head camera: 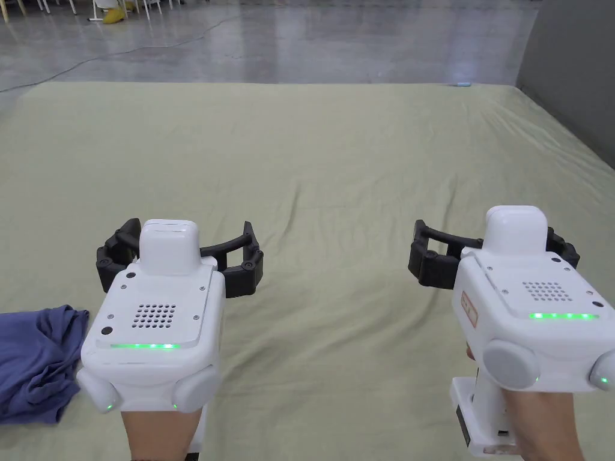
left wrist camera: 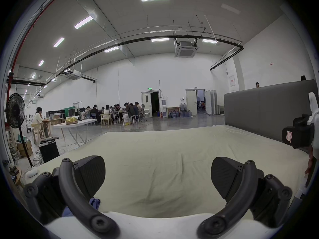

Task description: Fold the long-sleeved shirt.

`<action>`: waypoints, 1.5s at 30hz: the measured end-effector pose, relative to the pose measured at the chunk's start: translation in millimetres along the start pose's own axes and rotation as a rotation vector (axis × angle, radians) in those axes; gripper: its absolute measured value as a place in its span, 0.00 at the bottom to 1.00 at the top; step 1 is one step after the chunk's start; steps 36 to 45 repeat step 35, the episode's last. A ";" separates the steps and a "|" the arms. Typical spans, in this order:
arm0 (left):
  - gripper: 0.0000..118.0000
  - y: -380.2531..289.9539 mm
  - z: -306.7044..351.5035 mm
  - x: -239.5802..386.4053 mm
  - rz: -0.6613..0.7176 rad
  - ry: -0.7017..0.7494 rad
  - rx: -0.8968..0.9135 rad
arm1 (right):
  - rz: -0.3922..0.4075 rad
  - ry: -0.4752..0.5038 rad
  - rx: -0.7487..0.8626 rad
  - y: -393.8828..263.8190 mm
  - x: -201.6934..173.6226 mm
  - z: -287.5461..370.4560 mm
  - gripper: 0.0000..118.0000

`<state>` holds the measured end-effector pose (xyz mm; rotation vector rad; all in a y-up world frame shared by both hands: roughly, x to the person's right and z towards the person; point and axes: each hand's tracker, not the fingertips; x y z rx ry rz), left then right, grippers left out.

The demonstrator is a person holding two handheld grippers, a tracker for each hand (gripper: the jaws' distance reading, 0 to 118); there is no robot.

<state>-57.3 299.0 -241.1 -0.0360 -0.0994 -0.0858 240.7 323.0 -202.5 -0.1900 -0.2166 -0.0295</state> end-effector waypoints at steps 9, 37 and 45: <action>1.00 4.7 -0.4 -5.9 0.008 0.028 0.007 | -0.181 -0.060 -0.121 30.0 0.3 2.3 1.00; 1.00 -2.2 -3.6 0.1 0.013 0.004 -0.013 | 0.128 -0.031 0.058 -8.0 -8.9 -0.5 1.00; 1.00 -2.2 -3.6 0.1 0.013 0.004 -0.013 | 0.128 -0.031 0.058 -8.0 -8.9 -0.5 1.00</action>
